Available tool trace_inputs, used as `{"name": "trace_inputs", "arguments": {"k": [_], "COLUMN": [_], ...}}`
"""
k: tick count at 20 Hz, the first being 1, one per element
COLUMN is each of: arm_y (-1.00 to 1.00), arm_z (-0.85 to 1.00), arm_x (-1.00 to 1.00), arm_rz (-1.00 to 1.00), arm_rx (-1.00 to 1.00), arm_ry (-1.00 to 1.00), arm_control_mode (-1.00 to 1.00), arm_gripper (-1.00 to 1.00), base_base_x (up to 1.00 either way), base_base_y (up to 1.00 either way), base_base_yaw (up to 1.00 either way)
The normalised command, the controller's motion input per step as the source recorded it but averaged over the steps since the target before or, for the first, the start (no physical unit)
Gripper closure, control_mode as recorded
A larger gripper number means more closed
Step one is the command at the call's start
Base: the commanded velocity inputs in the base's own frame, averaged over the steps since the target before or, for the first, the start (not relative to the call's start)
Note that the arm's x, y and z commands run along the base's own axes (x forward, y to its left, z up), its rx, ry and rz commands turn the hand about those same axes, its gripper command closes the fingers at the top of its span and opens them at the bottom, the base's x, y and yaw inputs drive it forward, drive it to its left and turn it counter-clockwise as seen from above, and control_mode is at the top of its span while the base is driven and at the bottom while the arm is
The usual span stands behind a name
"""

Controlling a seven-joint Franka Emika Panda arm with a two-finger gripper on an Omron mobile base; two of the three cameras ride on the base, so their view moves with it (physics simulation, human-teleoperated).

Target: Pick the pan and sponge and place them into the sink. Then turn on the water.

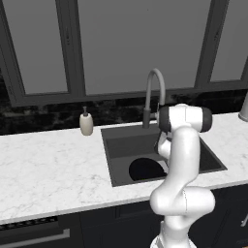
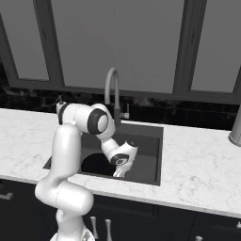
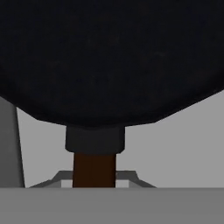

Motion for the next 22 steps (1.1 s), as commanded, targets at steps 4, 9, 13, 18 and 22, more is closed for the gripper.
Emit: {"name": "trace_inputs", "arguments": {"k": [4,9,13,18,22], "arm_y": [0.00,0.00,-0.04,-0.07,-0.03], "arm_z": [-0.03,0.29,0.66,0.87,1.00], "arm_x": [0.00,0.00,0.00,0.00,0.14], "arm_rz": [0.00,0.00,-0.02,-0.02,-0.04], "arm_rx": [0.00,0.00,0.01,0.08,0.03], "arm_ry": [0.00,0.00,0.01,0.00,0.07], "arm_control_mode": [-1.00,-1.00,-1.00,-1.00,-1.00], "arm_gripper": [-1.00,-1.00,-1.00,-1.00,-1.00], "base_base_x": [0.00,0.00,0.00,0.00,0.00], "base_base_y": [0.00,0.00,0.00,0.00,0.00], "base_base_yaw": [0.00,0.00,0.00,0.00,0.00]}}
